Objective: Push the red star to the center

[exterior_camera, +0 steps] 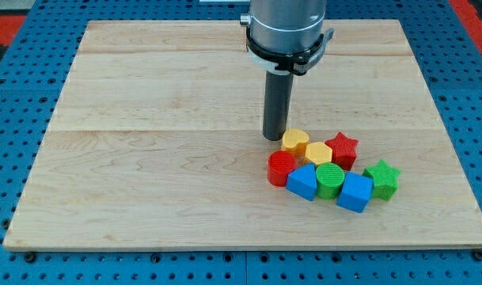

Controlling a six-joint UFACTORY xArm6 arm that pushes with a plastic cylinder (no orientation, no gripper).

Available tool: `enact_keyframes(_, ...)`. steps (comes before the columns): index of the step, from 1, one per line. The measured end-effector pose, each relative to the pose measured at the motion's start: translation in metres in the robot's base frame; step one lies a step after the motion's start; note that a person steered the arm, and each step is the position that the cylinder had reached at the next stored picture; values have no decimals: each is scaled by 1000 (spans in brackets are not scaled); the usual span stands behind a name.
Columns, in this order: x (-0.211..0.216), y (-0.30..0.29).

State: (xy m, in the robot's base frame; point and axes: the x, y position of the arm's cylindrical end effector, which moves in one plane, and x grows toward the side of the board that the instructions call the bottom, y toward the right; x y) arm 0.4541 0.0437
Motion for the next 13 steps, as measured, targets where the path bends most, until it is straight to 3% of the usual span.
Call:
enact_keyframes(3,-3,2)
enact_keyframes(4,-34,-17)
enact_keyframes(5,-66,9)
enact_keyframes(6,-62,135)
enact_keyframes(7,11,235)
enact_keyframes(8,98,252)
enact_keyframes(10,122,160)
enact_keyframes(11,101,121)
enact_keyframes(13,75,97)
